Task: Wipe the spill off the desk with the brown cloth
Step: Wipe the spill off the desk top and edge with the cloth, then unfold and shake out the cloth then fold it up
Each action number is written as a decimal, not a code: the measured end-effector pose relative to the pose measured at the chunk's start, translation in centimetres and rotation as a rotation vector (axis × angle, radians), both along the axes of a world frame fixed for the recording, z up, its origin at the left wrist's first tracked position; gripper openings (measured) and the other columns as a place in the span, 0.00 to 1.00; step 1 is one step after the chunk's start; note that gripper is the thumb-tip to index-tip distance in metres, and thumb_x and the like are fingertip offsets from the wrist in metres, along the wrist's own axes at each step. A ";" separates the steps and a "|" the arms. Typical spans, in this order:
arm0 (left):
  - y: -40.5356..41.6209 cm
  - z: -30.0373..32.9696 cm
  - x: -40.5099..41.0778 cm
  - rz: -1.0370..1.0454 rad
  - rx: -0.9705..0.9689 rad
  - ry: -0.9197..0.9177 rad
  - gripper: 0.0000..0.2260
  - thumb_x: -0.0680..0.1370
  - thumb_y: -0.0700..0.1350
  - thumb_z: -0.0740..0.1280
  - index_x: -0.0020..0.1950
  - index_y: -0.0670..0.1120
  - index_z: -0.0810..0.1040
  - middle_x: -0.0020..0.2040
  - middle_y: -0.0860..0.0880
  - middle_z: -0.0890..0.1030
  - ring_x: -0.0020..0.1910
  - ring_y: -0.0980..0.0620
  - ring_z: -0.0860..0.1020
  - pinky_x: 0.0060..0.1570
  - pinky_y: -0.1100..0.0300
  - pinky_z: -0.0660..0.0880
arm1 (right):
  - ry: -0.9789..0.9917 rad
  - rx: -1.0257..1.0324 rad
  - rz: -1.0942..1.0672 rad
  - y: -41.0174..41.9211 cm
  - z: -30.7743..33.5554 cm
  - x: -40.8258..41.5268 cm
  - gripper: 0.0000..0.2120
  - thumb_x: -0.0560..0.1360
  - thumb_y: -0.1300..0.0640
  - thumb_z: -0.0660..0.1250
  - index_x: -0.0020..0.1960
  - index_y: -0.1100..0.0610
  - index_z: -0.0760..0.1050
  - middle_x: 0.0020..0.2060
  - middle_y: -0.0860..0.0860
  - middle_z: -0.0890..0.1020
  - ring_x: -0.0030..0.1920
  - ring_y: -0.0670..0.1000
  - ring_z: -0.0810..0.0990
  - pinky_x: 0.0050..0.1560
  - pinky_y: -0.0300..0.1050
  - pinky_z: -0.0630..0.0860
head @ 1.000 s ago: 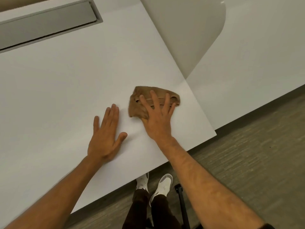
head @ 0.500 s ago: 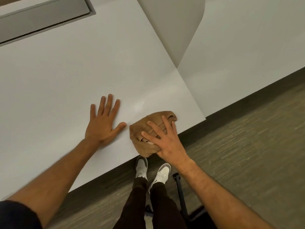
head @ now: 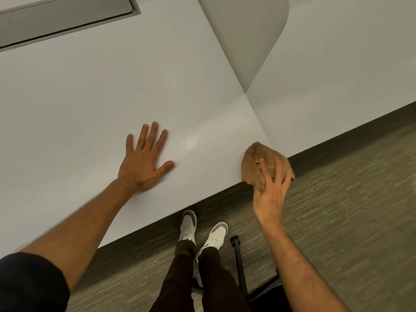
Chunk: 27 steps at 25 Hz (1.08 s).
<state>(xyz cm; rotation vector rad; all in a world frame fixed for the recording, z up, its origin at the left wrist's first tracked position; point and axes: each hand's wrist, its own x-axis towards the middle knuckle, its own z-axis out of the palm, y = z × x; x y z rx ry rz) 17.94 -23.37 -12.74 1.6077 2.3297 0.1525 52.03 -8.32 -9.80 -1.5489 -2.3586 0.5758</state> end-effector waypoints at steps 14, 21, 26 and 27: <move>-2.9 16.7 14.4 0.222 0.046 -0.694 0.29 0.79 0.64 0.67 0.79 0.64 0.65 0.82 0.56 0.66 0.81 0.50 0.64 0.79 0.44 0.59 | 0.623 -0.912 -0.241 -2.7 18.9 1.2 0.08 0.80 0.45 0.65 0.57 0.41 0.79 0.55 0.48 0.85 0.56 0.49 0.84 0.52 0.49 0.83; -6.2 24.5 17.7 0.246 0.234 -0.824 0.42 0.71 0.62 0.76 0.80 0.69 0.56 0.74 0.69 0.66 0.68 0.69 0.71 0.66 0.71 0.69 | 0.971 -1.223 -0.153 -4.8 24.7 -2.2 0.15 0.81 0.43 0.61 0.64 0.46 0.77 0.55 0.50 0.87 0.56 0.52 0.85 0.53 0.49 0.83; -8.1 27.5 14.6 0.511 0.518 -0.682 0.25 0.83 0.35 0.62 0.74 0.62 0.71 0.62 0.56 0.83 0.52 0.69 0.81 0.53 0.74 0.77 | 0.876 -1.275 0.107 -6.0 27.0 -6.6 0.16 0.78 0.55 0.62 0.65 0.54 0.75 0.59 0.58 0.84 0.59 0.58 0.84 0.58 0.56 0.81; -8.5 28.1 13.4 0.559 0.545 -0.668 0.23 0.84 0.35 0.60 0.73 0.58 0.75 0.61 0.58 0.83 0.53 0.70 0.81 0.53 0.77 0.75 | 0.796 -1.222 0.142 -6.0 27.5 -7.9 0.14 0.80 0.55 0.62 0.64 0.55 0.76 0.58 0.59 0.84 0.57 0.59 0.84 0.58 0.57 0.82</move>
